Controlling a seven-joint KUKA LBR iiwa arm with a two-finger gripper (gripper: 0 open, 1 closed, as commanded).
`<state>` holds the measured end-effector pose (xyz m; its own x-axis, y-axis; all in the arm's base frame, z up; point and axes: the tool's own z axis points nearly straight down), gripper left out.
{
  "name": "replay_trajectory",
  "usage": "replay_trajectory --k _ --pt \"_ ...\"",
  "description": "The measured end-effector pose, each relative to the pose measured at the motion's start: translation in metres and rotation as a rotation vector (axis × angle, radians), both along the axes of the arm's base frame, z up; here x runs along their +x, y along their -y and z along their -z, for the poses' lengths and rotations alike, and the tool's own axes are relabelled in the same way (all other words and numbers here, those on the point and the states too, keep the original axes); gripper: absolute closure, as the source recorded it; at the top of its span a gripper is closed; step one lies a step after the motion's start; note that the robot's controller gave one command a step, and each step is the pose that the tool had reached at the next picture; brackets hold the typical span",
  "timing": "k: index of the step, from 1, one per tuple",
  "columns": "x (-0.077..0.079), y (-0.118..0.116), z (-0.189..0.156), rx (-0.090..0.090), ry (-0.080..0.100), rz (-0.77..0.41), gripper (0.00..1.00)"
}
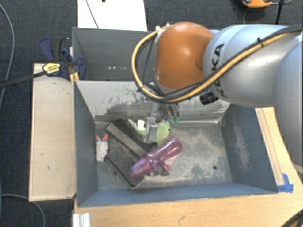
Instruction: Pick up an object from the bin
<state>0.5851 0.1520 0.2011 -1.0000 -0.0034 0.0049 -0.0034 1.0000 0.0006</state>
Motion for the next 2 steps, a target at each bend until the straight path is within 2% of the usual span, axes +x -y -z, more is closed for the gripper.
replay_trajectory --k 1,2 --pt "0.002 0.001 -0.005 0.001 0.008 0.002 0.0" --pt "-0.021 0.027 -0.02 0.001 -0.001 -0.024 0.0"
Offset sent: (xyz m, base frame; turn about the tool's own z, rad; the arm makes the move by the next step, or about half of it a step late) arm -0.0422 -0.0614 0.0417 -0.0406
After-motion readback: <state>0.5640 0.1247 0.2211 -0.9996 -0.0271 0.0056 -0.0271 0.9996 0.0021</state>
